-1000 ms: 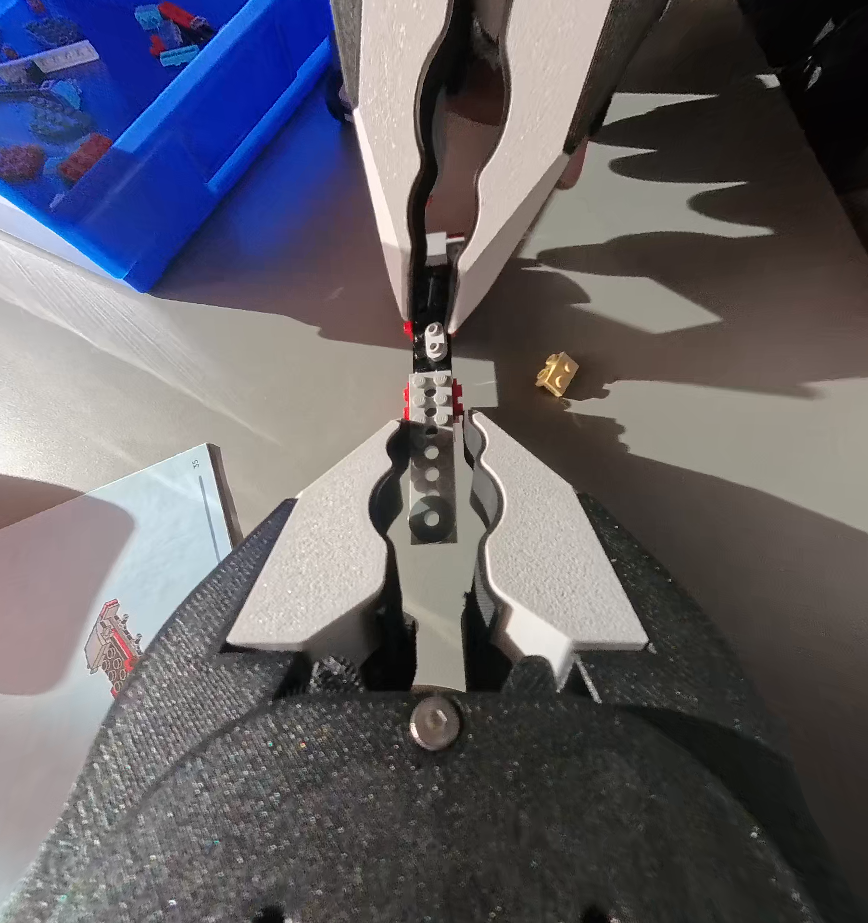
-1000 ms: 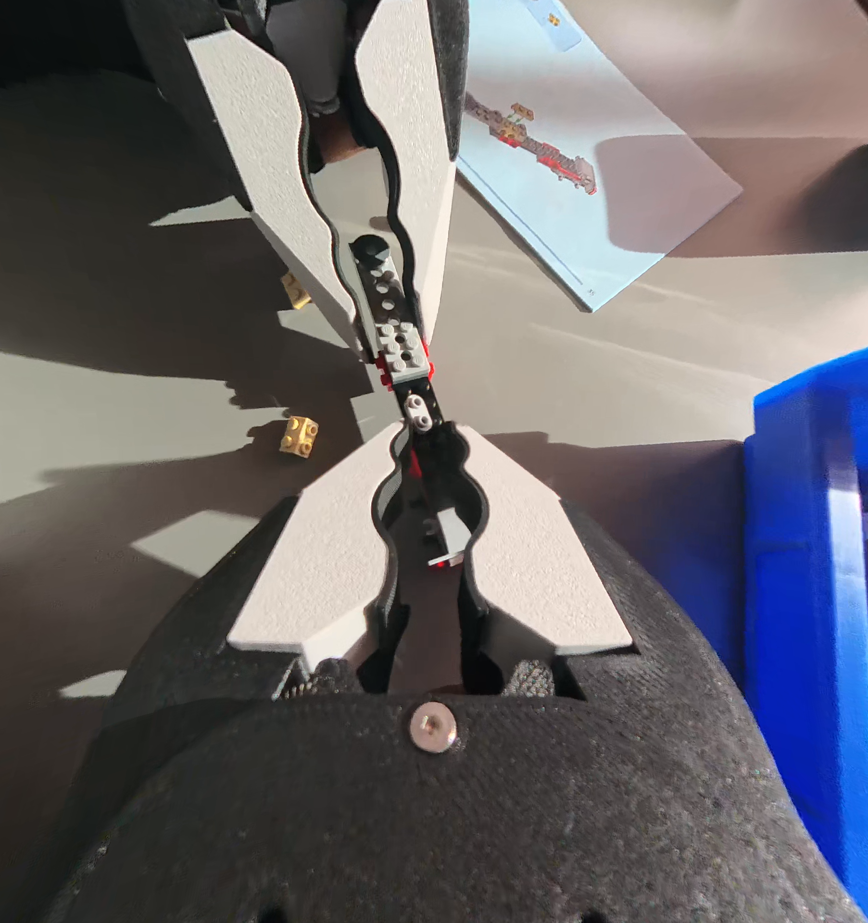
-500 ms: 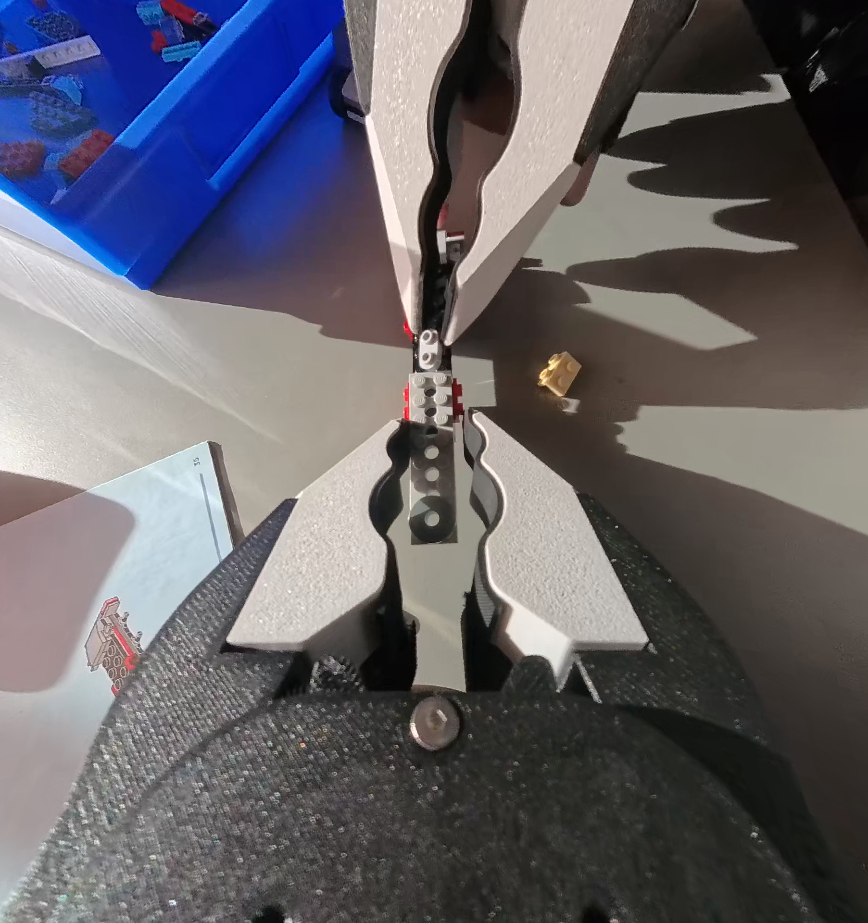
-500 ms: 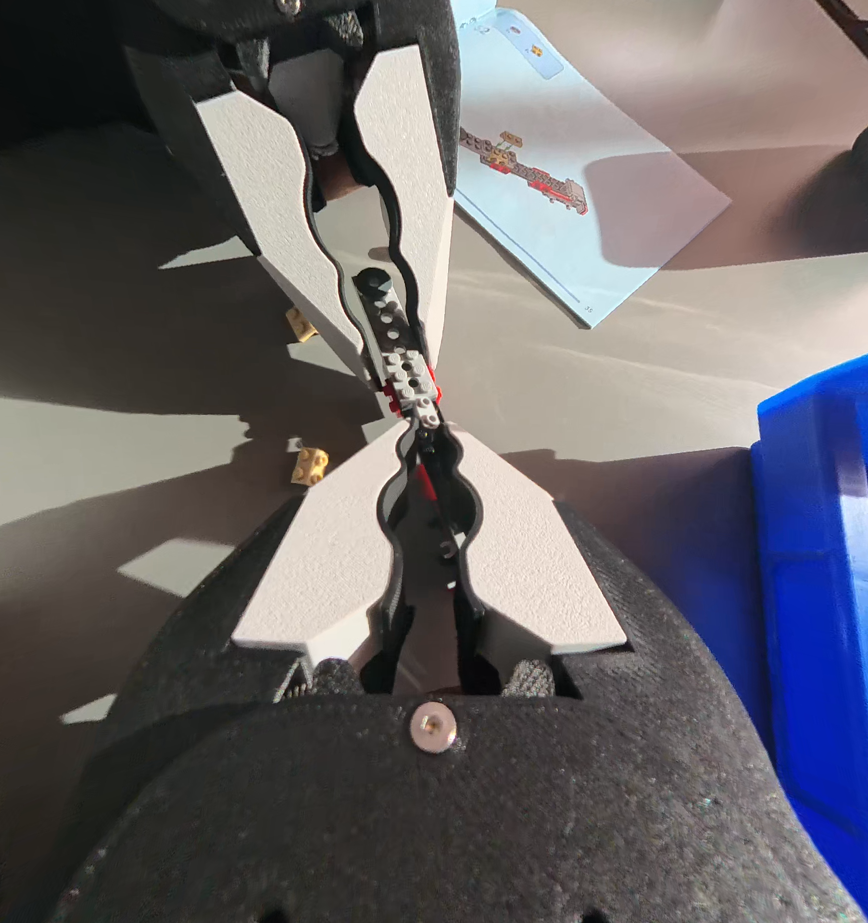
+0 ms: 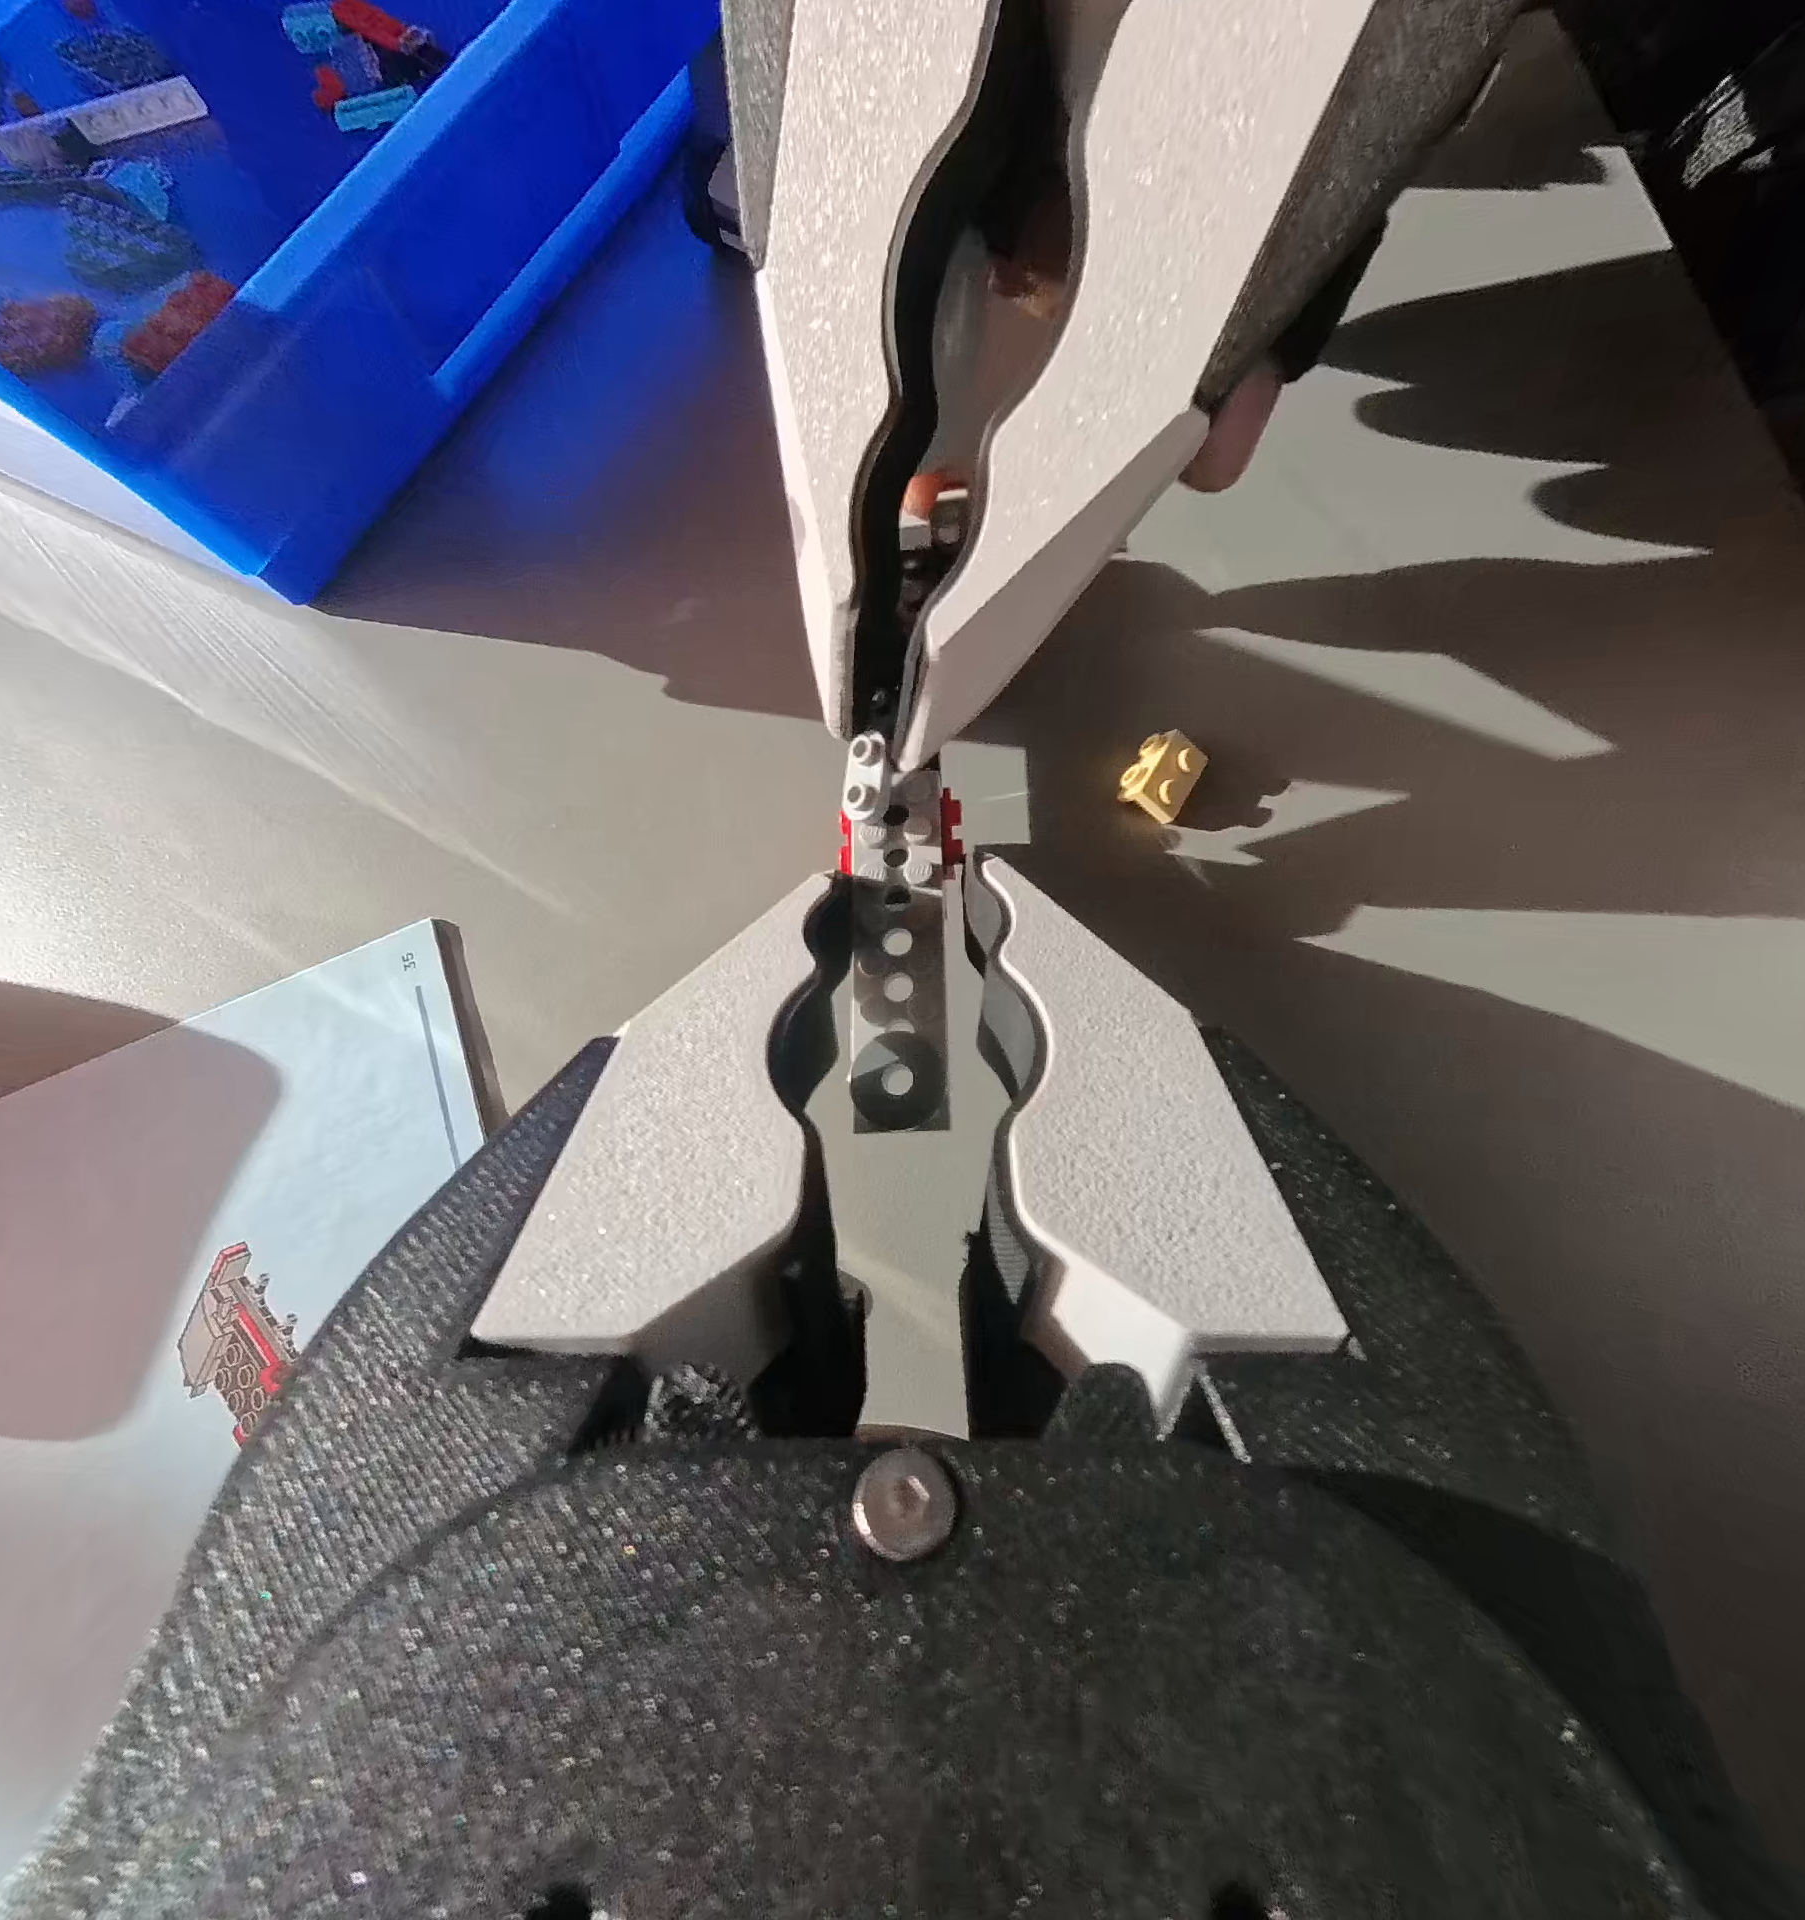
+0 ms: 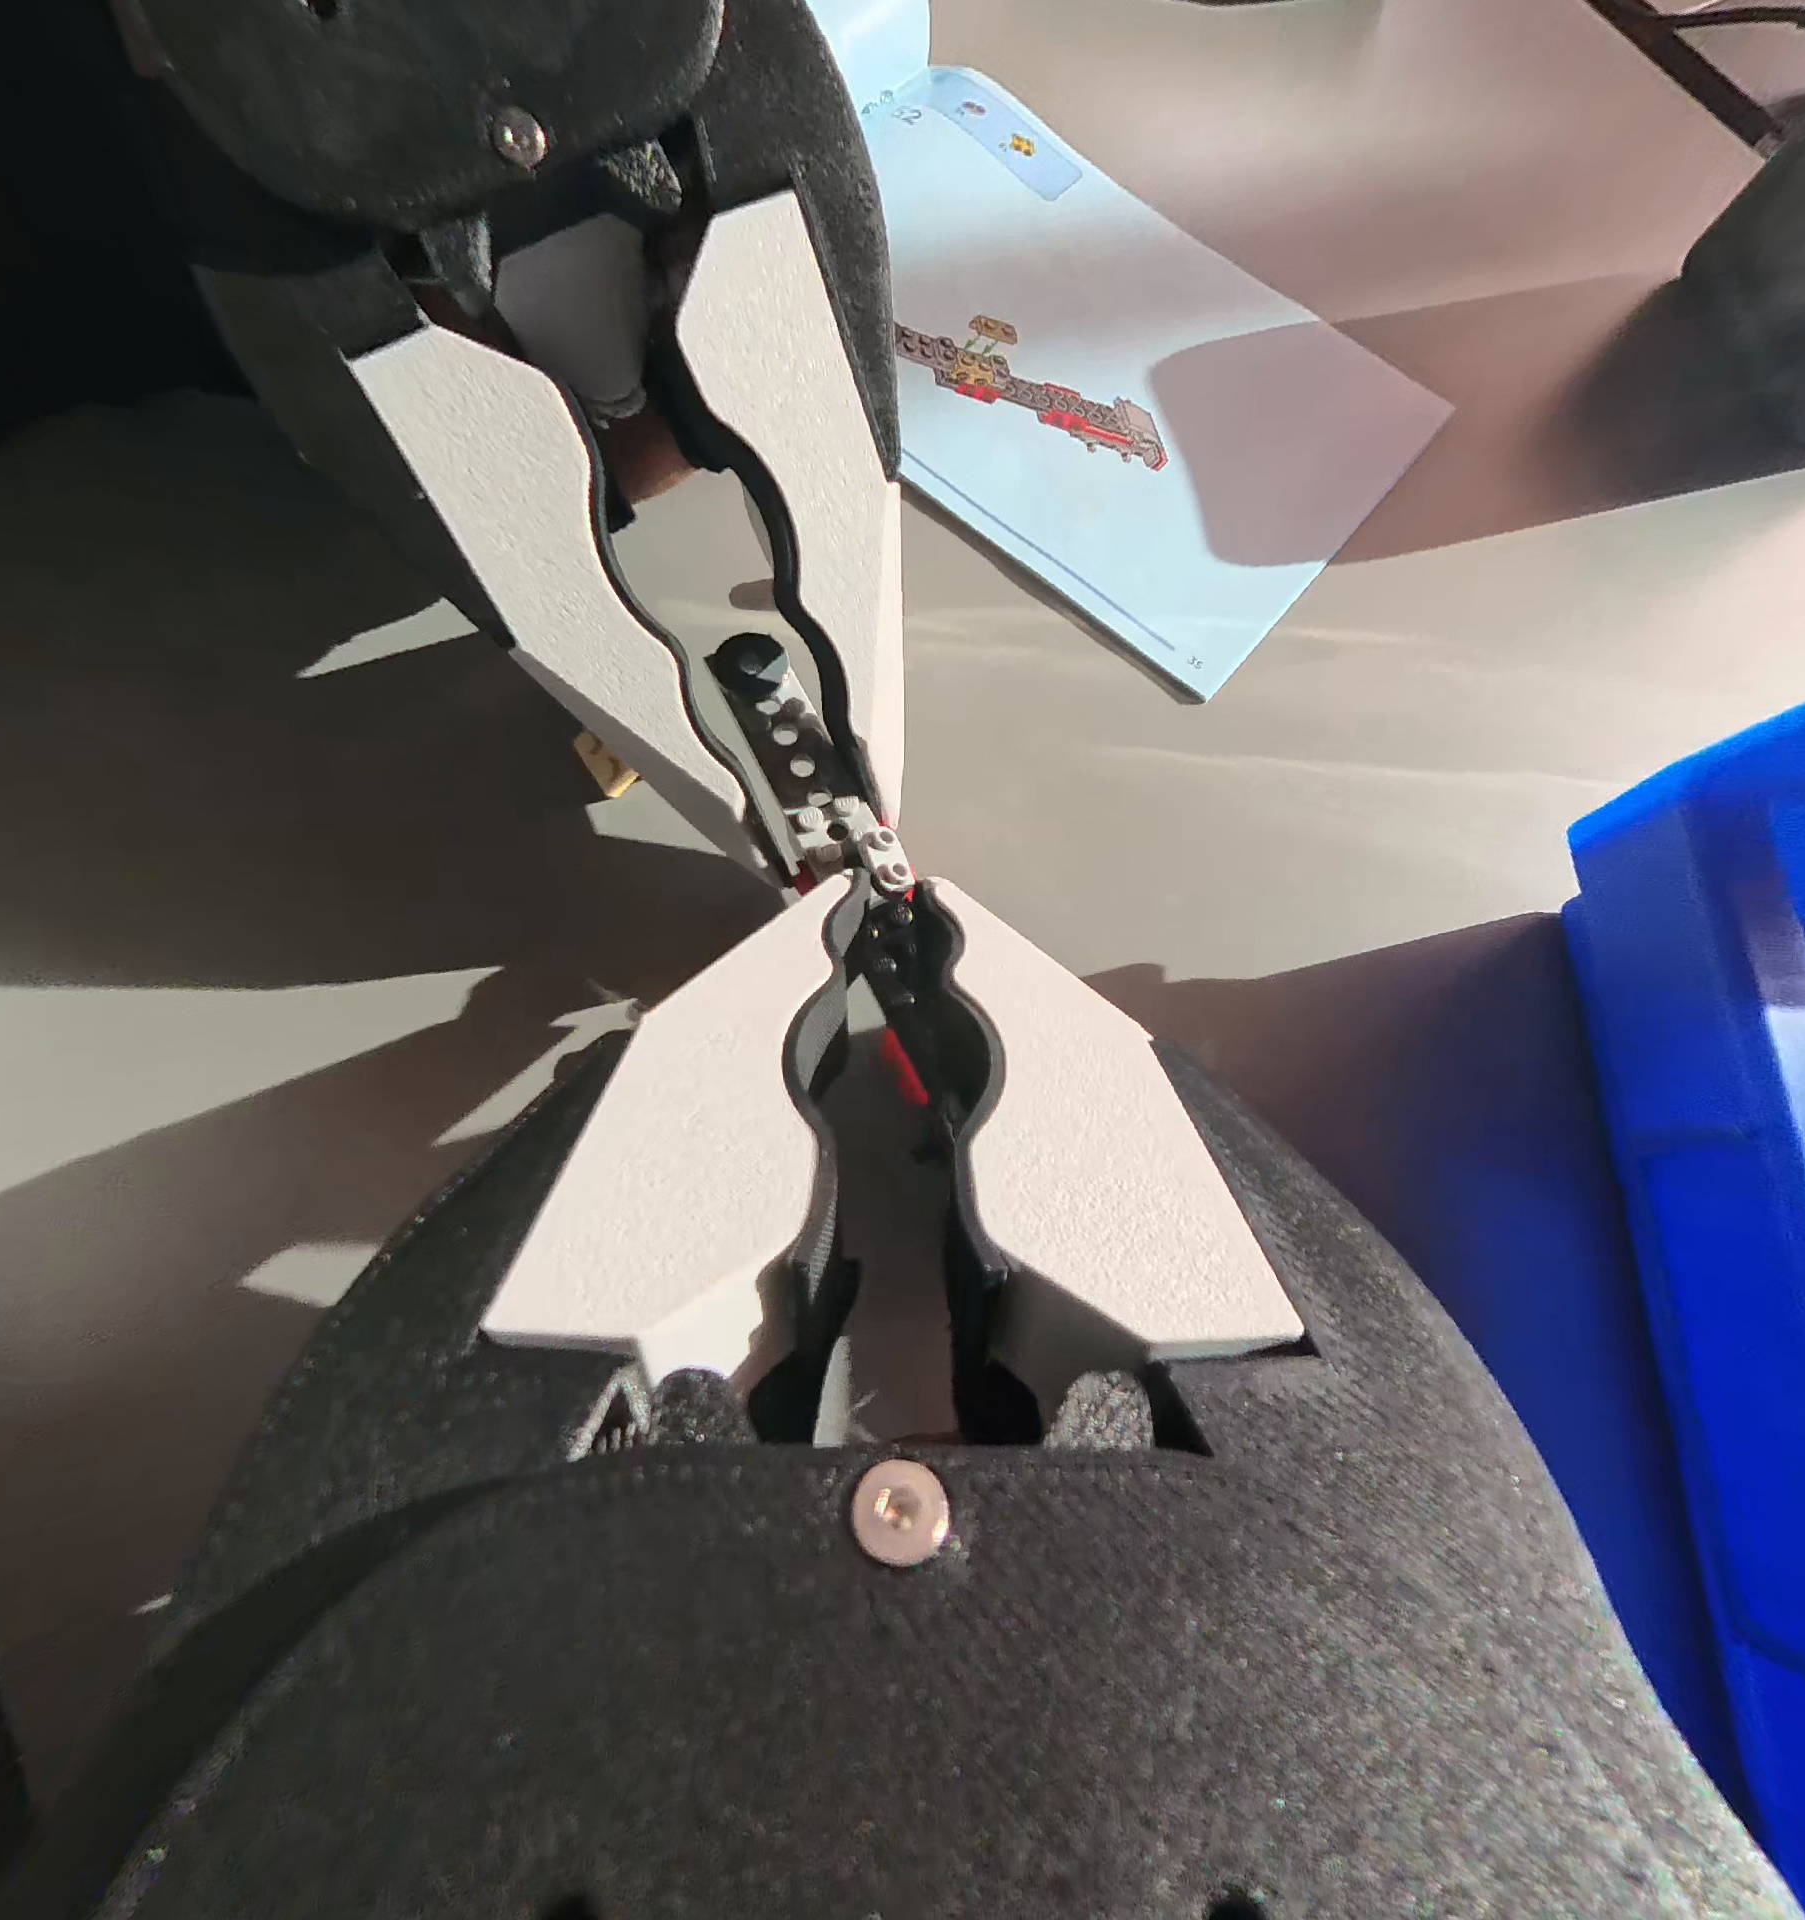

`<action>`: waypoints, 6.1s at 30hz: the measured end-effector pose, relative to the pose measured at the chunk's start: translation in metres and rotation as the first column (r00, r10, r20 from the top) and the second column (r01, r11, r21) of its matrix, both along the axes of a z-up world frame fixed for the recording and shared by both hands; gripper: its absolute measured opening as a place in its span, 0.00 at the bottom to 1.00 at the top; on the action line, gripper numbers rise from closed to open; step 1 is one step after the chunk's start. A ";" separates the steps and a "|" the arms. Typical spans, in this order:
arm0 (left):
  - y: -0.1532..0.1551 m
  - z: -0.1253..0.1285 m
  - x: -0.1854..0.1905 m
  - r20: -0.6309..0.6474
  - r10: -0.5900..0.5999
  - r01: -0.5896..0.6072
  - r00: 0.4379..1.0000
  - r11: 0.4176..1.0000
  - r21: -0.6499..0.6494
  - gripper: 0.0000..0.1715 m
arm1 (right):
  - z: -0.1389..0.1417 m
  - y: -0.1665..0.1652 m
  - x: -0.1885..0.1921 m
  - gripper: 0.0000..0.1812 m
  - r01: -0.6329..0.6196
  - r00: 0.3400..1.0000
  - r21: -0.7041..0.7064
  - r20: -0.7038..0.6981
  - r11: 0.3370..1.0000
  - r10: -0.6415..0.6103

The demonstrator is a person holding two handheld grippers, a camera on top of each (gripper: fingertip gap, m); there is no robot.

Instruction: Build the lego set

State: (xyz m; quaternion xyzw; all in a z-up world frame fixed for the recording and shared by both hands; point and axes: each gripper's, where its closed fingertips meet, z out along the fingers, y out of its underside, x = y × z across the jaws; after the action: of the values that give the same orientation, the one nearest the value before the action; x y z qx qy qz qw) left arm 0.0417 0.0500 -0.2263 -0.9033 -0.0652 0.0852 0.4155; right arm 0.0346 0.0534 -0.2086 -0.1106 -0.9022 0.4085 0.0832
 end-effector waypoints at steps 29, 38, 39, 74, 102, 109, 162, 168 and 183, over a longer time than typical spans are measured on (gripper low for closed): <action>0.002 0.000 -0.003 0.000 -0.001 0.001 1.000 1.000 0.001 0.13 | -0.001 -0.002 0.013 0.09 -0.042 0.999 0.020 -0.022 0.999 0.043; 0.002 0.000 -0.003 0.002 0.004 -0.004 1.000 1.000 0.002 0.13 | -0.002 0.000 0.010 0.09 -0.054 0.995 0.040 -0.077 0.998 0.057; 0.001 0.000 -0.003 0.004 0.008 -0.008 1.000 1.000 0.004 0.13 | -0.001 0.001 0.011 0.09 -0.063 0.994 0.039 -0.082 0.997 0.066; -0.006 0.061 0.011 0.393 -0.013 -0.155 0.920 0.906 0.393 0.16 | 0.031 -0.009 0.032 0.10 -0.158 0.949 -0.156 -0.296 0.975 0.107; -0.005 0.077 0.022 0.053 -0.108 0.071 0.993 0.882 0.466 0.03 | 0.065 -0.016 0.030 0.15 -0.144 0.988 -0.444 -0.009 0.884 0.157; -0.002 0.092 0.032 -0.432 -0.089 0.260 0.898 0.898 0.355 0.03 | 0.074 -0.011 0.045 0.17 -0.024 0.828 -0.524 0.467 0.851 0.311; -0.015 -0.004 -0.006 -0.072 -0.025 0.018 0.997 0.995 -0.099 0.22 | 0.046 0.008 0.015 0.10 -0.060 0.982 -0.386 0.142 0.920 0.124; -0.003 -0.007 -0.004 -0.038 -0.046 0.044 0.998 0.996 -0.075 0.15 | 0.035 0.009 0.008 0.10 -0.056 0.992 -0.305 0.092 0.951 0.088; 0.007 0.001 0.002 -0.080 -0.101 0.095 0.992 0.993 -0.076 0.15 | 0.007 0.007 0.010 0.11 -0.174 0.985 -0.036 0.001 0.984 0.174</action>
State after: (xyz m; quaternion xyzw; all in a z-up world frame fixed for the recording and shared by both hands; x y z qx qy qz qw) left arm 0.0435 0.0574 -0.2257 -0.9154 -0.0002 0.1048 0.3887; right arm 0.0447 0.0599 -0.2019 -0.0336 -0.9011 0.4302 0.0432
